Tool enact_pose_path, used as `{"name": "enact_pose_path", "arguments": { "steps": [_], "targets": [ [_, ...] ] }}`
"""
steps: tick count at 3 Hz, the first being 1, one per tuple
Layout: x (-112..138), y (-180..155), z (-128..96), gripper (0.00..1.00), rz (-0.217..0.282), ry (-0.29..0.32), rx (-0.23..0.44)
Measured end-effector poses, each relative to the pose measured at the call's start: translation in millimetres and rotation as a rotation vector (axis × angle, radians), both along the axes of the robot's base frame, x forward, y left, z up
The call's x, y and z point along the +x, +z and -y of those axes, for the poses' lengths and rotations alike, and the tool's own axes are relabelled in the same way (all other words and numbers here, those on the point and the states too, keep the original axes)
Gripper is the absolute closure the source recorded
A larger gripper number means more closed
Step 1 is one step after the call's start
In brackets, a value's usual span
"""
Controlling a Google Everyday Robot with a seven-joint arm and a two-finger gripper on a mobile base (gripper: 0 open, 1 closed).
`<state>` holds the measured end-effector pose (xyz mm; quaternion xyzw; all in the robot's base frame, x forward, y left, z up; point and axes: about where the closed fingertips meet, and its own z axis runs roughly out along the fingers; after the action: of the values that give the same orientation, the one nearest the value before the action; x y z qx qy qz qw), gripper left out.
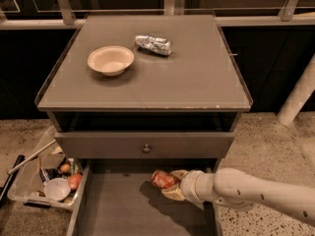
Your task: Place coke can into middle drawer
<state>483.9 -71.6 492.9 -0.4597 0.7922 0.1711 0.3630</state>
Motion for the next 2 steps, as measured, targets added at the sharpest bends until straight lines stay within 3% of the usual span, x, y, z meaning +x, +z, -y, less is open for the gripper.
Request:
{"name": "enact_pose_path", "arguments": {
  "steps": [2],
  "targets": [
    [-4.4,-7.7,-4.3,1.00,0.012,0.001,-0.006]
  ]
}}
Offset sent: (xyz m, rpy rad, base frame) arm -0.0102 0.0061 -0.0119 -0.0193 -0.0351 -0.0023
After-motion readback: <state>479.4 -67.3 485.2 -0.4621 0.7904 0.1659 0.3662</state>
